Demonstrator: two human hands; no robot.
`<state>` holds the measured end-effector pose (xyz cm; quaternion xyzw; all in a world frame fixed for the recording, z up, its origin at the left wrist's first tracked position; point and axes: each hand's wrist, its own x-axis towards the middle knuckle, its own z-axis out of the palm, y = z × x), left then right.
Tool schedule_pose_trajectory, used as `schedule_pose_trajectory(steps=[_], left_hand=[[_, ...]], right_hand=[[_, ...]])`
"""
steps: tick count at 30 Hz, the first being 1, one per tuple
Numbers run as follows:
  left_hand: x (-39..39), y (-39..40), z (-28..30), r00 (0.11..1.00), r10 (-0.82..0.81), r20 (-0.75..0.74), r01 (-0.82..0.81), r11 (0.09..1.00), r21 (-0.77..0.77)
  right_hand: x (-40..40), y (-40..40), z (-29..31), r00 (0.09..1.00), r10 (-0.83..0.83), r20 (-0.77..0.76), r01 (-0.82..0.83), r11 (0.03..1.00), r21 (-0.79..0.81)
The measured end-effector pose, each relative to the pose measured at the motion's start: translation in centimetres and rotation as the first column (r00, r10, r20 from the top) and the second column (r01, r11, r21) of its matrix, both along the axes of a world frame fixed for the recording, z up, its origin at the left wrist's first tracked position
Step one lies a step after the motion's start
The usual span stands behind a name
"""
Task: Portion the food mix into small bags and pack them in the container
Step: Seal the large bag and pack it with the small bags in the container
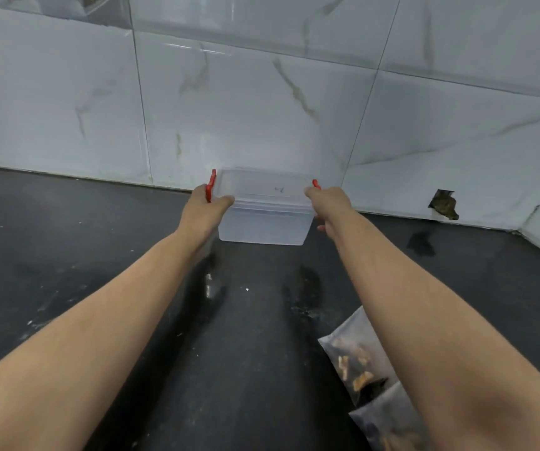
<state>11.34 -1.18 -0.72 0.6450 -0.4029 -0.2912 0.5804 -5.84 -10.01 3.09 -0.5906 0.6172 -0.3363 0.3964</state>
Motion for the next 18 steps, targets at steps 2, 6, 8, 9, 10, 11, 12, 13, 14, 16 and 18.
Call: schedule_pose_trajectory(steps=[2,6,8,9,10,11,12,13,14,16,18], left_hand=[[0.4,1.5,0.0,0.998,0.035,0.058,-0.034,0.999,-0.018],[1.1,7.0,0.1,0.986,0.010,0.168,-0.008,1.000,-0.012],[0.9,10.5,0.2,0.992,0.035,0.119,-0.032,0.999,-0.029],[0.6,12.4,0.3,0.994,0.048,0.102,-0.046,0.999,-0.029],[0.4,13.8,0.4,0.995,0.054,0.088,-0.052,0.998,-0.024],[0.1,15.4,0.4,0.995,0.053,0.085,-0.052,0.999,-0.017],[-0.3,16.9,0.4,0.995,0.055,0.086,-0.054,0.998,-0.012],[-0.6,18.6,0.4,0.994,0.064,0.087,-0.063,0.998,-0.009],[-0.7,19.5,0.4,0.993,0.075,0.089,-0.074,0.997,-0.011],[-1.2,22.0,0.1,0.990,0.100,0.100,-0.099,0.995,-0.017],[-1.7,24.0,-0.2,0.986,0.127,0.105,-0.124,0.991,-0.041]], right_hand=[[-0.4,1.3,0.6,0.998,0.036,0.056,-0.041,0.995,0.089],[-2.3,5.7,0.9,0.988,0.137,-0.072,-0.126,0.981,0.144],[-3.3,8.7,0.7,0.967,0.177,-0.184,-0.161,0.982,0.097],[-3.8,10.2,0.6,0.953,0.182,-0.241,-0.171,0.983,0.067],[-4.3,11.5,0.6,0.939,0.179,-0.294,-0.174,0.984,0.041],[-4.8,12.9,0.6,0.926,0.171,-0.338,-0.174,0.985,0.024],[-5.2,14.3,0.7,0.910,0.169,-0.379,-0.178,0.984,0.013],[-5.6,16.1,0.7,0.893,0.171,-0.416,-0.184,0.983,0.008],[-5.9,17.2,0.9,0.877,0.172,-0.449,-0.193,0.981,-0.001],[-6.7,20.1,0.8,0.861,0.159,-0.483,-0.199,0.979,-0.032],[-7.4,22.4,0.3,0.861,0.132,-0.492,-0.193,0.978,-0.075]])
